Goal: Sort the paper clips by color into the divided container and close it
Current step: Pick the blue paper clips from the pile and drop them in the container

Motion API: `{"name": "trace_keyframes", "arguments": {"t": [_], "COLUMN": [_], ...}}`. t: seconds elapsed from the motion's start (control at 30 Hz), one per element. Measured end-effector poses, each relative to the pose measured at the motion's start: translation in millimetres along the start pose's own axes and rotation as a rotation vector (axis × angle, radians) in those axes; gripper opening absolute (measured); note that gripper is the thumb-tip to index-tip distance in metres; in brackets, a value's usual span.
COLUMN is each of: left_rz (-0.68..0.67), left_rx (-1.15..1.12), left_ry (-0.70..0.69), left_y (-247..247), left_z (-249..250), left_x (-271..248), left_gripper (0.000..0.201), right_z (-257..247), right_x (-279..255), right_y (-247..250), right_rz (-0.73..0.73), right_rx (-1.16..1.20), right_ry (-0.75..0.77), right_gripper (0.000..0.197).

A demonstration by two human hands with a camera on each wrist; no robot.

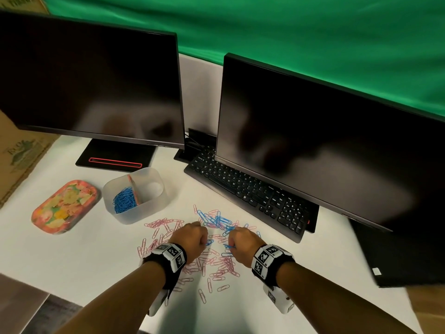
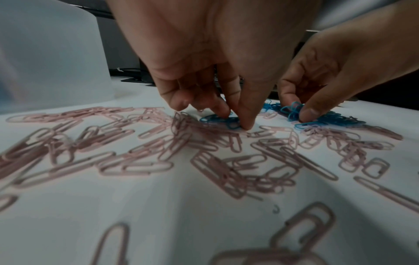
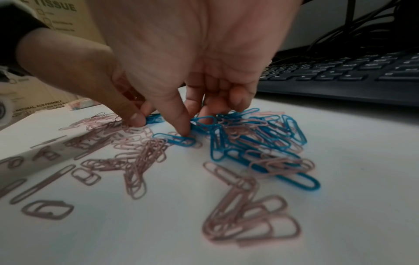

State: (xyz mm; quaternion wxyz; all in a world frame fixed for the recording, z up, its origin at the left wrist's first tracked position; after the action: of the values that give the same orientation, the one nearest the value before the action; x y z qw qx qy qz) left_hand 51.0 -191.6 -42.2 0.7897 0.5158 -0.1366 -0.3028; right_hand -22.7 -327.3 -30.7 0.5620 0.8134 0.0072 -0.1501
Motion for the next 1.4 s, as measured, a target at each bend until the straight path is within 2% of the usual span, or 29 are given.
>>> {"name": "trace_keyframes", "arguments": {"t": [0.17, 0.3, 0.43, 0.5, 0.57, 0.67, 0.8, 0.9, 0.97, 1.03, 1.13, 1.3, 1.4], "left_rz": [-0.01, -0.021, 0.002, 0.021, 0.025, 0.011, 0.058, 0.045, -0.014, -0.046, -0.051, -0.032, 0.009], "left_rx": [-0.038, -0.096, -0.22, -0.321, -0.406, -0.696, -1.227, -1.419, -1.389, -1.21, -0.982, -0.904, -0.751], "left_ry": [0.051, 0.107, 0.162, 0.201, 0.244, 0.364, 0.658, 0.815, 0.84, 0.792, 0.703, 0.742, 0.654], "left_y": [-0.7, -3.2, -2.5, 1.3, 8.2, 19.5, 28.1, 23.9, 20.5, 17.2, 13.8, 8.5, 14.1], "left_z": [-0.1, -5.9, -10.4, -14.7, -20.1, -26.4, -26.8, -24.3, -21.2, -21.4, -20.3, -27.9, -30.1], "left_x": [1.4, 1.3, 1.7, 1.5, 1.2, 1.4, 1.4, 0.7, 0.1, 1.6, 6.8, 6.5, 8.1], "left_gripper": [0.009, 0.016, 0.028, 0.031, 0.025, 0.019, 0.008, 0.019, 0.02, 0.023, 0.029, 0.03, 0.024], "right_z": [13.3, 22.9, 33.9, 36.3, 38.7, 37.2, 30.9, 25.9, 28.2, 32.8, 33.6, 36.0, 37.1], "right_x": [-2.8, -5.1, -10.4, -12.9, -15.7, -19.4, -21.8, -23.1, -22.9, -23.6, -26.4, -36.1, -40.2], "right_y": [-1.5, 2.2, 11.2, 12.1, 11.5, 14.0, 9.3, 3.7, -0.7, -4.5, -10.4, -14.1, -14.1], "right_rz": [0.039, 0.098, 0.163, 0.143, 0.119, 0.12, 0.091, 0.056, 0.041, 0.027, -0.021, -0.067, -0.065], "right_rx": [0.179, 0.38, 0.573, 0.729, 0.939, 1.206, 1.398, 1.44, 1.388, 1.267, 1.124, 1.188, 1.153], "right_ry": [-0.103, -0.18, -0.286, -0.334, -0.441, -0.582, -0.664, -0.708, -0.75, -0.763, -0.703, -0.767, -0.76], "right_gripper": [0.012, 0.027, 0.022, 0.017, 0.019, 0.025, 0.018, 0.007, 0.005, 0.013, 0.022, 0.024, 0.034]}}
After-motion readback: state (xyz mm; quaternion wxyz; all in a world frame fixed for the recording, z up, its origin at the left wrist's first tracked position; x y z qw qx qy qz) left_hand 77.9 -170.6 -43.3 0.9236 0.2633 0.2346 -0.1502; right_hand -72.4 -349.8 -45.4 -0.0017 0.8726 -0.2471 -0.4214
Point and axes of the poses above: each hand's wrist, its own x-axis towards the middle knuckle, its own y-axis out of the back of the hand, z = x × y, the point moved 7 cm from there along x, towards the middle knuckle, and after that the axes turned 14 degrees about z, right-handed, at the moved point
